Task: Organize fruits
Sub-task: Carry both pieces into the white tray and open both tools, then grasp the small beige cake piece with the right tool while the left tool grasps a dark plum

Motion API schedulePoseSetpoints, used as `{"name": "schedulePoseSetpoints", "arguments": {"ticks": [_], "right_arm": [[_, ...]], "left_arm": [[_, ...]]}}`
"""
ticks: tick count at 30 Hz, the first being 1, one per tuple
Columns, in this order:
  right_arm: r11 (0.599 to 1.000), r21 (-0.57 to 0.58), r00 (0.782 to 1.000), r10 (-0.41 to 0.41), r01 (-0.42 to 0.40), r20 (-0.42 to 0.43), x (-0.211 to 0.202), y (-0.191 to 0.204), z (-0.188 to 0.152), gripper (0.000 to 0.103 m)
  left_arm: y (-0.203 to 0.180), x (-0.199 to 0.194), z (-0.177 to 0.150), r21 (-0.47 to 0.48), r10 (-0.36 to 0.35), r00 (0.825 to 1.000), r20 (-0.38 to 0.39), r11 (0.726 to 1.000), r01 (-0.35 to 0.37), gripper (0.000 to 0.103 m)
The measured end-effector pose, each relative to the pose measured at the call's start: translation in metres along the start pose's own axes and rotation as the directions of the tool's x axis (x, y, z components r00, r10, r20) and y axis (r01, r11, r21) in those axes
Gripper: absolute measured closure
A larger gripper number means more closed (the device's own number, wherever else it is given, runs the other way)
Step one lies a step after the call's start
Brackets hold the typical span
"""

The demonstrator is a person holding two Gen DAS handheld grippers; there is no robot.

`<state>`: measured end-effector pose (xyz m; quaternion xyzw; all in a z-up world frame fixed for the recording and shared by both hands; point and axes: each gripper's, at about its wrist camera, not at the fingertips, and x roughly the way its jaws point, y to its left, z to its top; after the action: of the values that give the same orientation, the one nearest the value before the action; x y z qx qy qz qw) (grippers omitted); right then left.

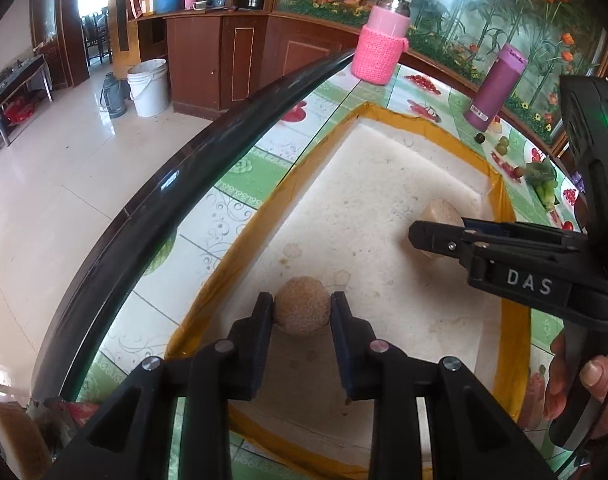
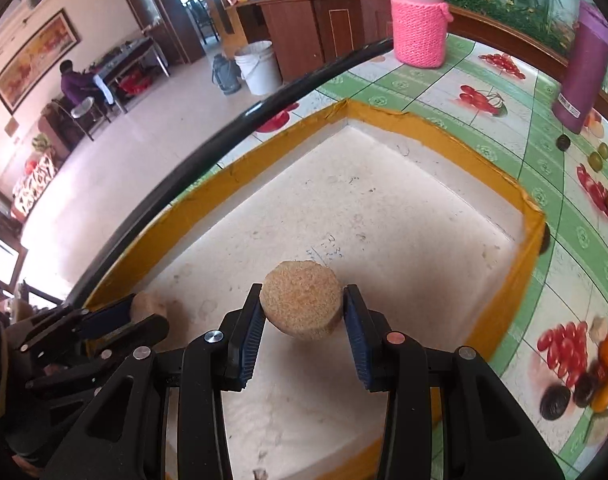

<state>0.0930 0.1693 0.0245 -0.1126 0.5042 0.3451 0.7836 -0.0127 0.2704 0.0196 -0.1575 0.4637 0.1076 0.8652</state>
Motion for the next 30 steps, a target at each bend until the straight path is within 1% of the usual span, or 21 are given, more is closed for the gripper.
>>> {"name": "schedulePoseSetpoints", "arguments": {"ticks": [3, 7, 10, 12, 14, 15, 18, 22, 25, 27, 28, 30], "right_arm": [[1.000, -0.004, 1.000, -0.014, 0.014, -0.026, 0.008, -0.001, -0.002, 0.064], [0.999, -0.031, 0.999, -0.032, 0.031, -0.027, 0.007, 0.002, -0.005, 0.064], [0.999, -0.035, 0.999, -0.039, 0.038, -0.027, 0.003, 0.003, -0.009, 0.063], [0.998, -0.042, 0.999, -0.043, 0.042, -0.019, -0.002, 0.004, -0.012, 0.062], [0.997, -0.055, 0.998, -0.055, 0.055, -0.009, -0.007, 0.007, -0.014, 0.062], [0.996, -0.058, 0.998, -0.062, 0.061, -0.003, -0.011, 0.007, -0.015, 0.060], [0.998, -0.042, 0.998, -0.056, 0.056, 0.019, -0.026, 0.006, -0.022, 0.059], [0.999, -0.013, 0.998, -0.043, 0.043, 0.048, -0.053, 0.001, -0.038, 0.057], [0.999, 0.006, 0.996, -0.044, 0.044, 0.082, -0.076, -0.005, -0.052, 0.052], [0.999, 0.022, 0.993, -0.052, 0.050, 0.109, -0.092, -0.010, -0.065, 0.044], [0.998, 0.033, 0.991, -0.059, 0.056, 0.120, -0.099, -0.013, -0.072, 0.043], [0.996, 0.063, 0.988, -0.068, 0.060, 0.136, -0.114, -0.023, -0.088, 0.040]], "left_arm": [[0.001, 0.000, -0.002, 0.016, 0.019, 1.000, 0.004, 1.000, -0.019, 0.071], [0.001, -0.001, -0.001, 0.028, 0.033, 0.999, 0.009, 0.999, -0.033, 0.070], [0.000, -0.003, -0.002, 0.031, 0.038, 0.999, 0.014, 0.999, -0.039, 0.065], [-0.002, -0.006, -0.003, 0.039, 0.053, 0.998, 0.023, 0.998, -0.054, 0.057], [-0.003, -0.011, -0.005, 0.050, 0.073, 0.997, 0.039, 0.996, -0.075, 0.053], [-0.004, -0.014, -0.006, 0.055, 0.084, 0.995, 0.047, 0.995, -0.087, 0.052], [-0.006, -0.022, -0.008, 0.062, 0.109, 0.992, 0.067, 0.992, -0.113, 0.045], [-0.011, -0.034, -0.012, 0.069, 0.110, 0.991, 0.081, 0.991, -0.116, 0.044], [-0.020, -0.042, -0.016, 0.087, 0.102, 0.991, 0.092, 0.990, -0.110, 0.043], [-0.030, -0.048, -0.017, 0.103, 0.089, 0.991, 0.100, 0.990, -0.099, 0.040], [-0.036, -0.052, -0.018, 0.113, 0.081, 0.991, 0.106, 0.989, -0.093, 0.039], [-0.049, -0.057, -0.020, 0.133, 0.060, 0.992, 0.114, 0.988, -0.075, 0.033]]}}
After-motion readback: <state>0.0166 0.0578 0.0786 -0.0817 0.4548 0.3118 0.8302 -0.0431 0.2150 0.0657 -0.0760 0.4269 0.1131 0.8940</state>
